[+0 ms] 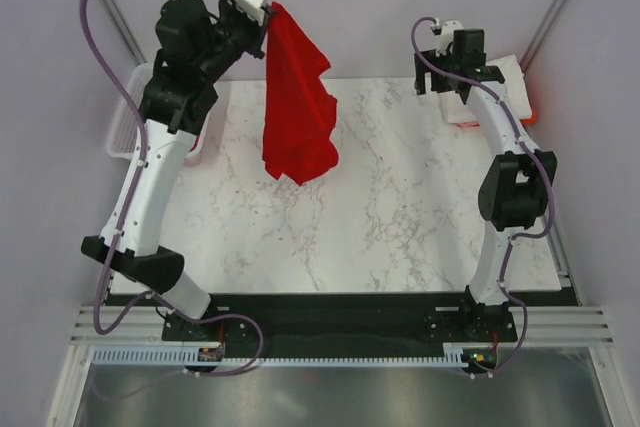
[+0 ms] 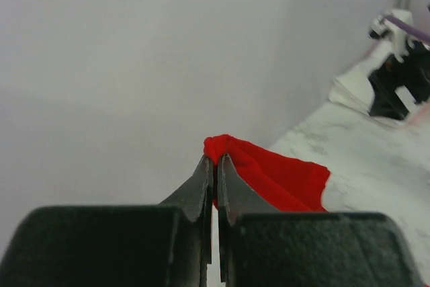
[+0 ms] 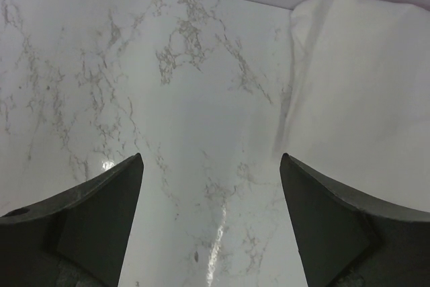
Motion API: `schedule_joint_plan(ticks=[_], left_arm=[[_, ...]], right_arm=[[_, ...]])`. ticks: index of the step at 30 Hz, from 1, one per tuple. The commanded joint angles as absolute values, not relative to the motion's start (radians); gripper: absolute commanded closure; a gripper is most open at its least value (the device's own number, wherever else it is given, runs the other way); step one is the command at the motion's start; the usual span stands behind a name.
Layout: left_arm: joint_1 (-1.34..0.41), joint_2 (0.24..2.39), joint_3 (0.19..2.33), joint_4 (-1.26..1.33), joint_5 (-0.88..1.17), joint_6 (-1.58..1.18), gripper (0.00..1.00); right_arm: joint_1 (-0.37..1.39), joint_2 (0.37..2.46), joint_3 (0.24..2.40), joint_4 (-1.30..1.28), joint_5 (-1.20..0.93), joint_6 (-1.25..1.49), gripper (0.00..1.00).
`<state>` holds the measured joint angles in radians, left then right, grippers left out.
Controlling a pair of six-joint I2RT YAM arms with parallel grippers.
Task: Fold and stack the t-shirts
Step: Move the tshirt to the center of the board
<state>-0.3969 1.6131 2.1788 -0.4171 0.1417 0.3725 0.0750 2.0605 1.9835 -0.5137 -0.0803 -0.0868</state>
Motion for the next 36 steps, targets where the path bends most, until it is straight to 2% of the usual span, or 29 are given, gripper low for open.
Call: schedule_joint_plan(ticks=[1, 4, 6, 10, 12, 16, 17, 18, 25, 29, 36], left_arm=[[-0.445, 1.505, 2.022, -0.425, 0.215, 0.217, 0.98], [-0.466, 1.448, 1.853, -0.428, 0.200, 0.094, 0.98], [-0.463, 1.430, 1.728, -0.428, 0.105, 0.074, 0.98], [-0.393, 1.457, 1.551, -0.367, -0.060, 0.132, 0.98], [-0.336, 1.495, 1.506, -0.353, -0.086, 0.124, 0.98], [-0.250, 1.649, 1.554, -0.388, -0.120, 0.121, 0.75], [-0.239, 1.658, 1.558, -0.387, -0.129, 0.121, 0.62], [-0.238, 1.661, 1.557, -0.387, -0.138, 0.124, 0.58], [-0.236, 1.615, 1.493, -0.426, -0.098, 0.169, 0.54], [-0.236, 1.563, 1.460, -0.456, -0.054, 0.164, 0.54], [-0.238, 1.508, 1.427, -0.460, -0.054, 0.166, 0.54]], right_arm=[[0.054, 1.951, 1.935, -0.466, -0.224, -0.197, 0.09], [0.067, 1.888, 1.832, -0.443, -0.322, -0.256, 0.10], [0.104, 1.858, 1.770, -0.456, -0.321, -0.325, 0.11], [0.178, 1.807, 1.651, -0.457, -0.353, -0.439, 0.25], [0.213, 1.783, 1.582, -0.446, -0.416, -0.497, 0.28], [0.304, 1.761, 1.503, -0.434, -0.393, -0.613, 0.27], [0.343, 1.758, 1.476, -0.437, -0.390, -0.641, 0.27], [0.362, 1.758, 1.462, -0.445, -0.387, -0.681, 0.27], [0.538, 1.789, 1.342, -0.440, -0.359, -0.948, 0.33], [0.587, 1.832, 1.342, -0.416, -0.354, -0.983, 0.38], [0.630, 1.884, 1.362, -0.419, -0.365, -1.034, 0.39]])
